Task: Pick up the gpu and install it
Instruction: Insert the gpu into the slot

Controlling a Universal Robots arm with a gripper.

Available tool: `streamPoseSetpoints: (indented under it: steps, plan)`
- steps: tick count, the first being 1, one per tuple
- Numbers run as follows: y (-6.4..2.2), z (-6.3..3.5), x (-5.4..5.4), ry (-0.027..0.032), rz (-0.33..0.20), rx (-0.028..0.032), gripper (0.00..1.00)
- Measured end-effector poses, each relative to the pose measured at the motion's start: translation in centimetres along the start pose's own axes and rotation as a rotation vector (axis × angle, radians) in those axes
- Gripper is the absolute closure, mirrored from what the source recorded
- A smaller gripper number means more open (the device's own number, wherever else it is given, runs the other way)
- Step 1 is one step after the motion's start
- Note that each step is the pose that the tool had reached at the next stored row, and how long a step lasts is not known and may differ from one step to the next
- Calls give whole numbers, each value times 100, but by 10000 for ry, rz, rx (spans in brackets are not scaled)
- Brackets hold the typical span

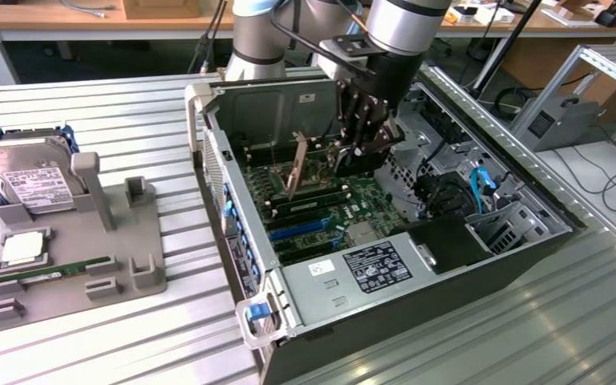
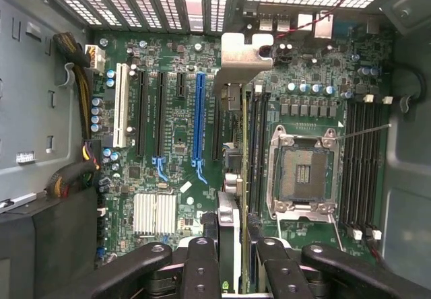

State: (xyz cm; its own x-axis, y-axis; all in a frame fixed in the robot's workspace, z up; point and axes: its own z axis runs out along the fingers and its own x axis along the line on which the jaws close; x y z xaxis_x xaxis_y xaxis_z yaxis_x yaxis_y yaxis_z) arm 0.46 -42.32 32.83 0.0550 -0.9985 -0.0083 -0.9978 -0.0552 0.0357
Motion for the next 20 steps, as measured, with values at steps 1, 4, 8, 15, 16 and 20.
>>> streamPoseSetpoints:
  steps: [1,4,8,15,16,20]
  plan:
    - [0,2,0,0,0,0,73]
    - [0,13,3,-1,0,0,73]
    - [0,27,7,0,0,-1,73]
    - [46,46,16,0,-6,-1,73]
    - [73,50,17,0,-7,0,73]
    - [150,60,19,0,-6,0,73]
